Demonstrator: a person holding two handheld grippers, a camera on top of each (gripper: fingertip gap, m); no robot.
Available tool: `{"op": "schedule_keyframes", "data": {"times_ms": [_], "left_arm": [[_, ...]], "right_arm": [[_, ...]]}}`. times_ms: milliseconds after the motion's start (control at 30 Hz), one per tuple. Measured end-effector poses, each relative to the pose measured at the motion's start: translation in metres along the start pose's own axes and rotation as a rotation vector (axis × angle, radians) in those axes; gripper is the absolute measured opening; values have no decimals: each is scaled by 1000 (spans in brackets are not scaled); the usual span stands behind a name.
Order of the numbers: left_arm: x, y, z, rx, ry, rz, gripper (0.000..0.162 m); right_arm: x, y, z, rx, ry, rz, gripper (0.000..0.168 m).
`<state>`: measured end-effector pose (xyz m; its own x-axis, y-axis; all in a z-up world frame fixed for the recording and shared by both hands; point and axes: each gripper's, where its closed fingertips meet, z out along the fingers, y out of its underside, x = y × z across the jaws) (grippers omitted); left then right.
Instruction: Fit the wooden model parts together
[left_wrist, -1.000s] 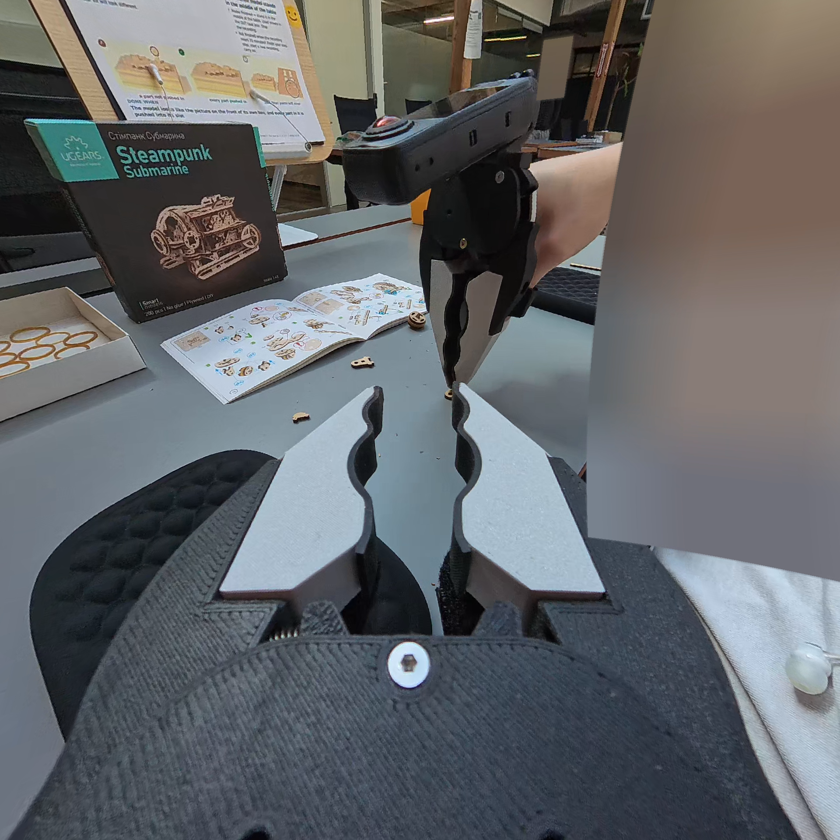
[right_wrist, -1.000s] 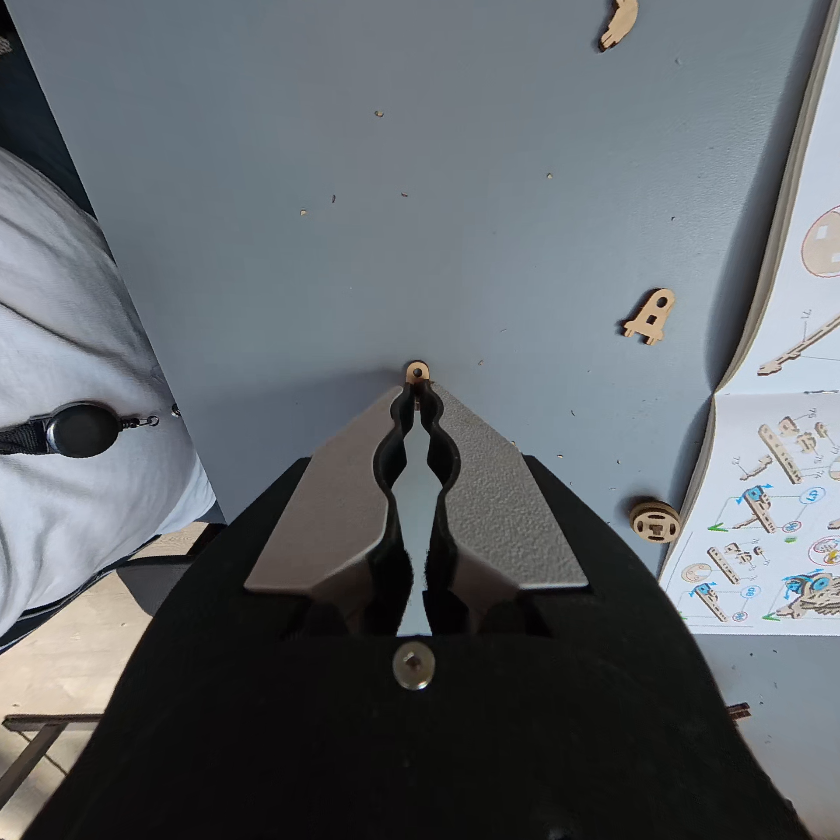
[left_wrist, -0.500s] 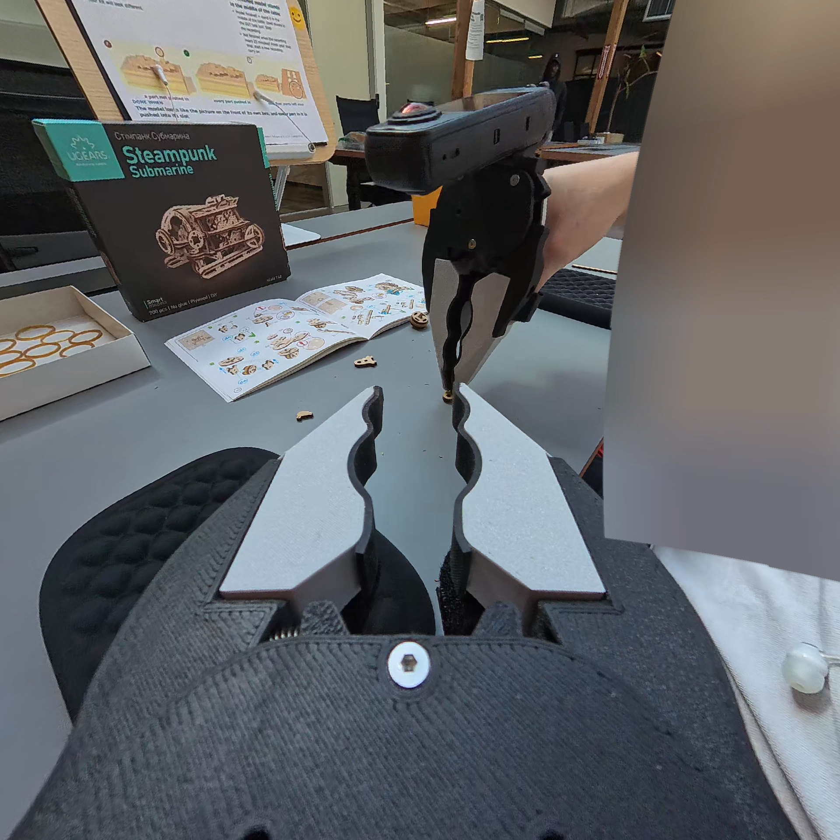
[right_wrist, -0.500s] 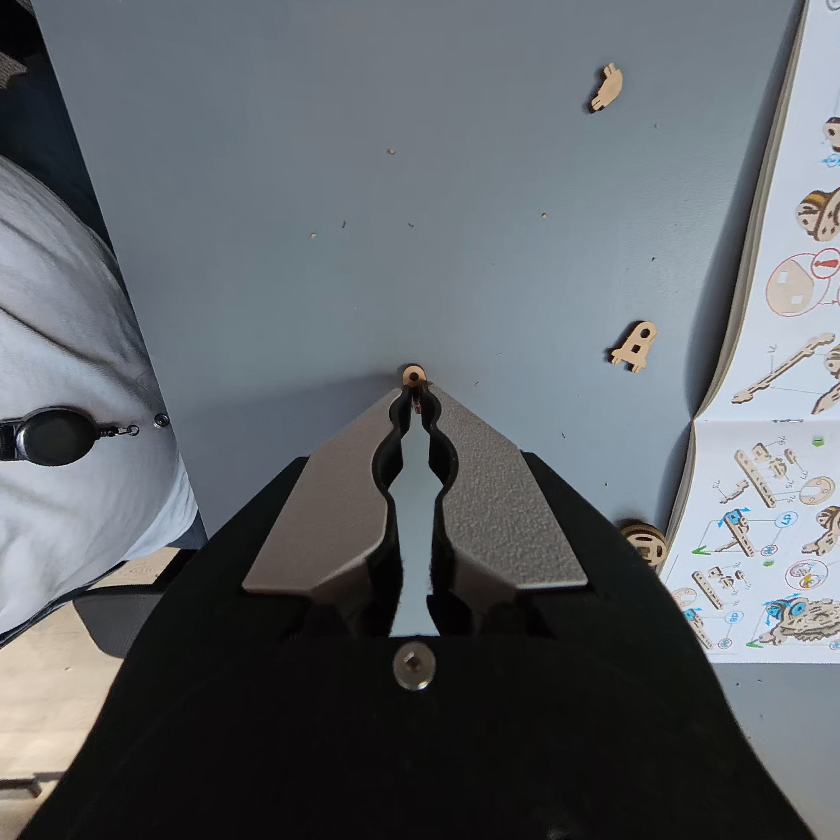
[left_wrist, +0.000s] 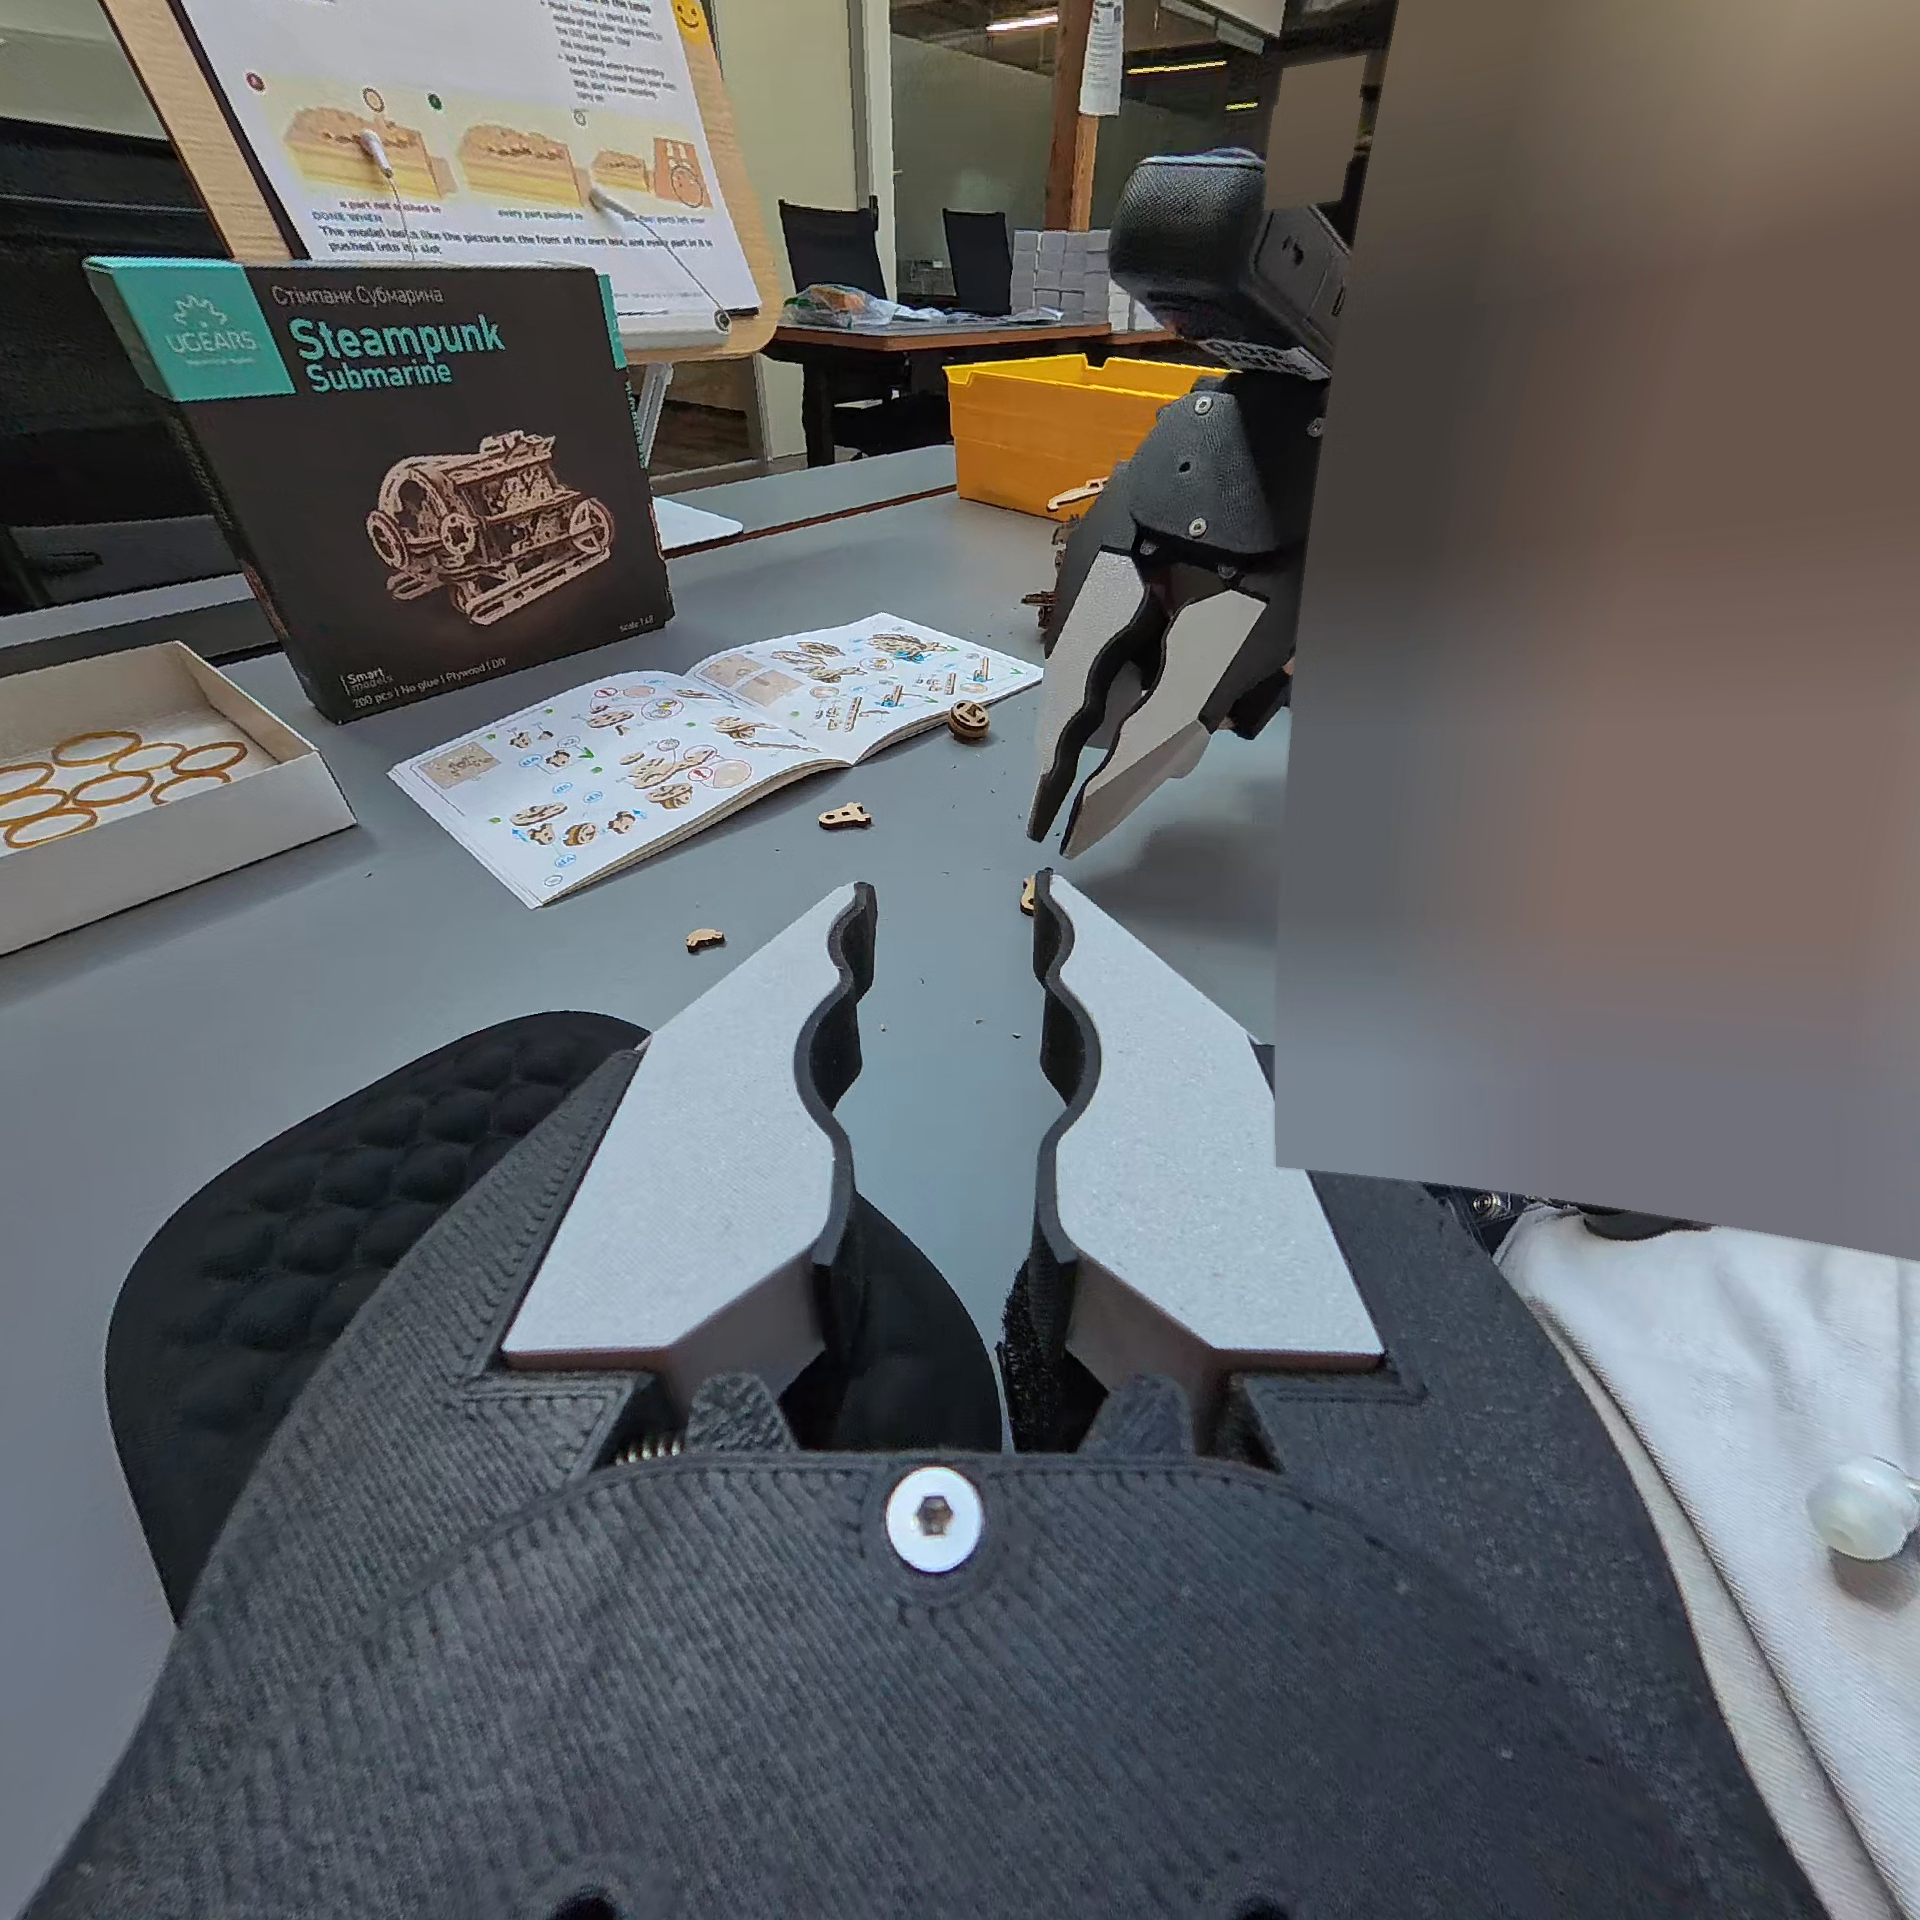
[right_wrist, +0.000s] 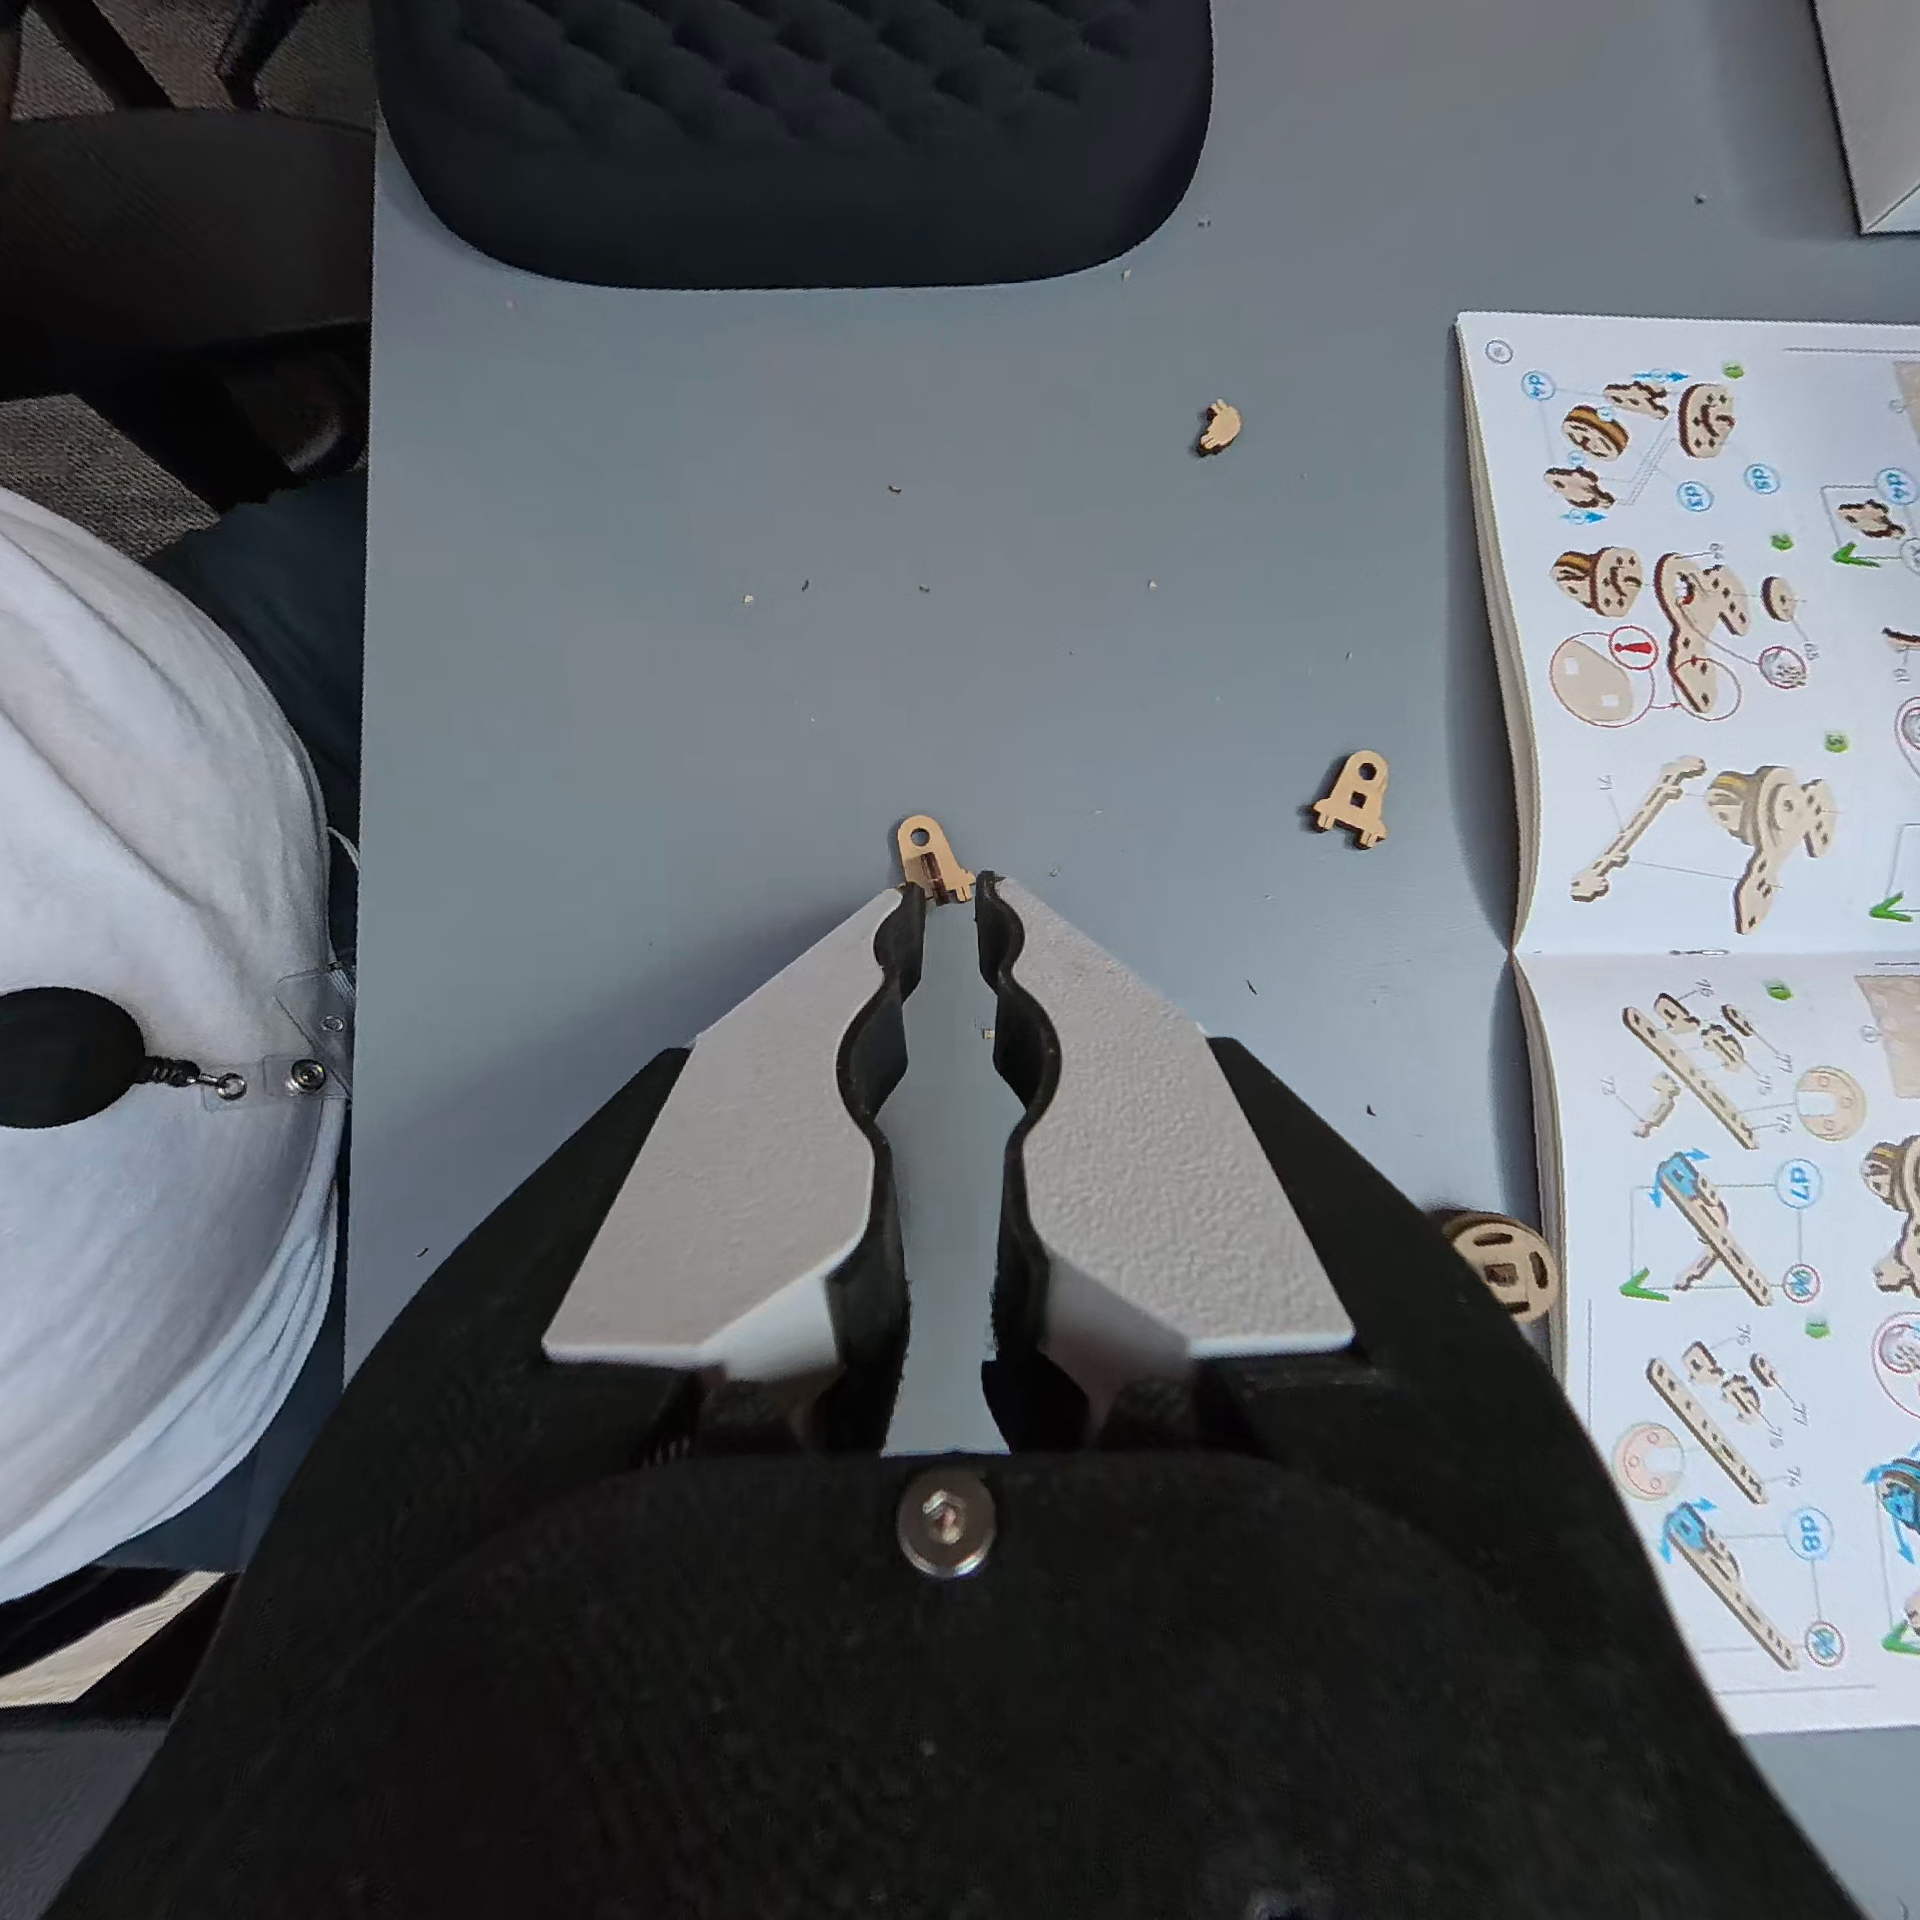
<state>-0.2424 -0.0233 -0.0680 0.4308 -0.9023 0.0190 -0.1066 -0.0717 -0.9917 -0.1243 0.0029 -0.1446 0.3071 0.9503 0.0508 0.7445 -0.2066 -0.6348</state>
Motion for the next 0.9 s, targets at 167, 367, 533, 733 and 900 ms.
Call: {"op": "schedule_keyframes", "data": {"times_ms": [167,367,533,733,900], "left_arm": [[-2,1,-1,0,-9,-10,29],[-8,4,-1,-5,-23,-18,29],[-13,3,-3,-5,-35,-21,29],[-19,6,-6,-21,-60,-24,29],[-27,8,-10,-24,-78,-32,29]], "right_arm": [[0,3,8,1,-37,27,9],[0,-14,19,37,-112,57,3],[15,-43,40,53,-141,37,3],[13,-64,65,-5,-171,-64,3],[24,-69,56,29,-166,-49,14]]}}
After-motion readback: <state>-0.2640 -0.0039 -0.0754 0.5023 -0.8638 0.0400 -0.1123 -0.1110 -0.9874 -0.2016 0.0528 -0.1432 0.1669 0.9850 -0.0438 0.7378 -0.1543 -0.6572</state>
